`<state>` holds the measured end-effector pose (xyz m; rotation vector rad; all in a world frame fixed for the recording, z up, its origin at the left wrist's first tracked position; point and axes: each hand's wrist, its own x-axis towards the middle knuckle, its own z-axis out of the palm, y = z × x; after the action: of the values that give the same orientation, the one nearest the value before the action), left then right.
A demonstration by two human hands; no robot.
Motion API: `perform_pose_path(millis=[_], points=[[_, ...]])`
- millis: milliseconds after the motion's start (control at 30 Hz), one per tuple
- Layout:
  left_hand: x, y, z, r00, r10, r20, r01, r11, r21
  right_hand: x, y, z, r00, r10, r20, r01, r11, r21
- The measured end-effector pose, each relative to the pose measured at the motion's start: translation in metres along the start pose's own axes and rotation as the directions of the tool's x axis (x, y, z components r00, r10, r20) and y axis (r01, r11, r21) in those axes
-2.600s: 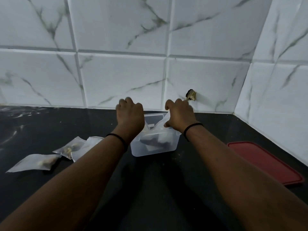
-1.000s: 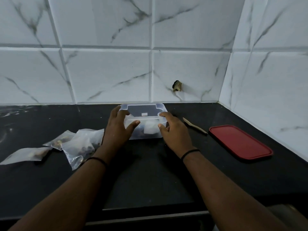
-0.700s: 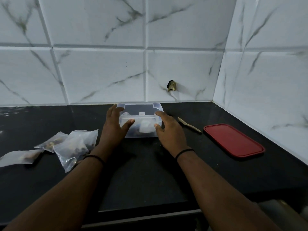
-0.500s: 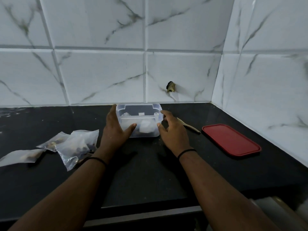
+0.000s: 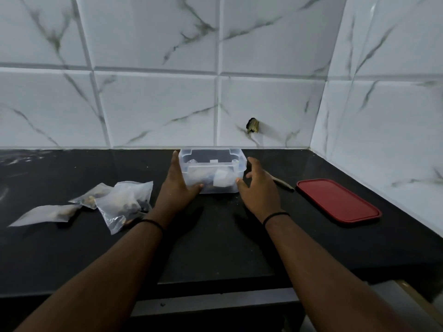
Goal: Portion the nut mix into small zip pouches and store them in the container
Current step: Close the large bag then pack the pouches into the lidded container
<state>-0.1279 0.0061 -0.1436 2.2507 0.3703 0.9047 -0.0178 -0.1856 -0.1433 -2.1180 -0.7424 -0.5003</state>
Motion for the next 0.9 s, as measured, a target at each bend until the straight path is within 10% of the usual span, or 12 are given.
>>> perform_pose_path(millis=[367,567,900], points=[[-0.023,0.000,-0.027,0.972,-0.060,-0.228,0.064,0.998,0.012,-0.008,-0.019,0.005,0.928,-0.286,-0.240,0.272,0.958,-0.090],[-0.037,0.013,-0.083,0.804,0.184,-0.565,-0.036,0.964,0.262,-0.033,-0.089,0.034,0.954,-0.298,0.003,0.293,0.938,0.185],[-0.045,-0.044,-0.148,0.911,-0.353,-0.211,0.403,0.659,0.635,-0.024,-0.179,0.124,0.899,0.108,0.424,-0.140,0.989,0.046]])
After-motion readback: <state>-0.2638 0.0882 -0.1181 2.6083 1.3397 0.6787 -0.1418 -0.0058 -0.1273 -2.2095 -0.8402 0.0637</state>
